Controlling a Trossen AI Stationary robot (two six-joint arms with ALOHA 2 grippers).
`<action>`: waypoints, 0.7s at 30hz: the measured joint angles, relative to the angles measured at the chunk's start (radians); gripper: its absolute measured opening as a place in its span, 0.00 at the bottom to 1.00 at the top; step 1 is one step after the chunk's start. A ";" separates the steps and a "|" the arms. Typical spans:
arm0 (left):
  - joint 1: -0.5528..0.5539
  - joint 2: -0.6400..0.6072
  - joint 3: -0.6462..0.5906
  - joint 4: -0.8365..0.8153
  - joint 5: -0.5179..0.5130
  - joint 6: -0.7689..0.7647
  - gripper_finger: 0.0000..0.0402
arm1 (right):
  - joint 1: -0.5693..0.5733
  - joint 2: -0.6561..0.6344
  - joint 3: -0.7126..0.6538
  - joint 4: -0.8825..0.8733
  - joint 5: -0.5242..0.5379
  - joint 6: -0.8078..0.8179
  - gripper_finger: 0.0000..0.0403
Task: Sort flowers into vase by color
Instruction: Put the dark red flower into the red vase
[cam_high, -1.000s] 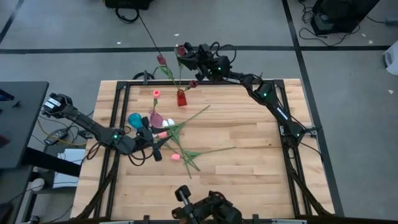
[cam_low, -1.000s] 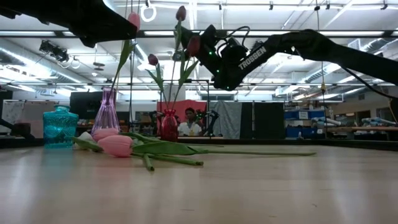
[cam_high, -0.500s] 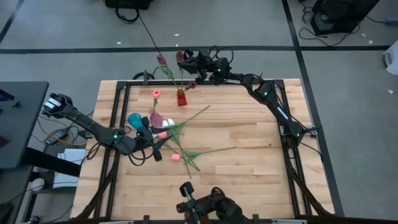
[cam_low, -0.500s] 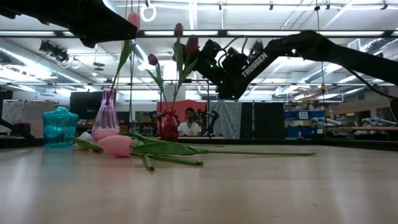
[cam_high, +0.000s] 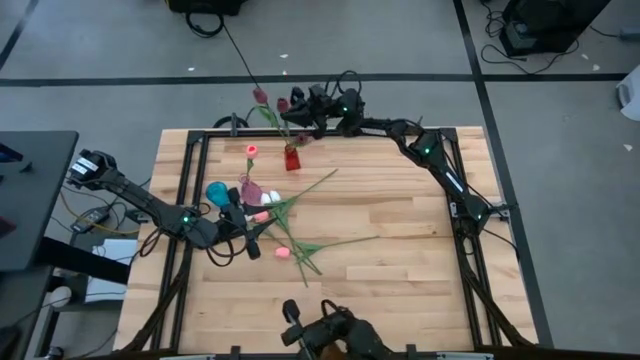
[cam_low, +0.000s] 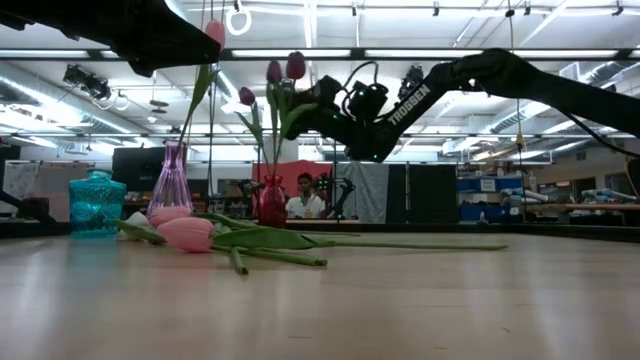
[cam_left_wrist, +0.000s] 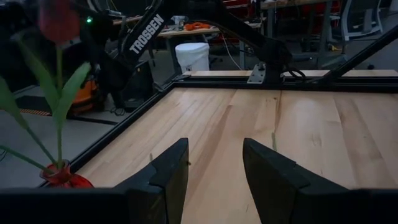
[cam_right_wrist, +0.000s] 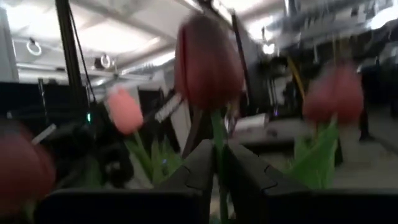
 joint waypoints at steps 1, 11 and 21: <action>0.000 0.000 0.000 0.000 0.001 0.000 0.39 | 0.000 0.001 0.000 -0.014 -0.028 -0.004 0.15; 0.000 0.000 0.000 0.000 0.003 -0.001 0.39 | -0.045 -0.016 0.005 0.008 -0.222 0.099 0.32; 0.000 0.000 0.000 0.000 0.002 -0.005 0.39 | -0.073 -0.037 0.006 -0.005 -0.298 0.104 0.55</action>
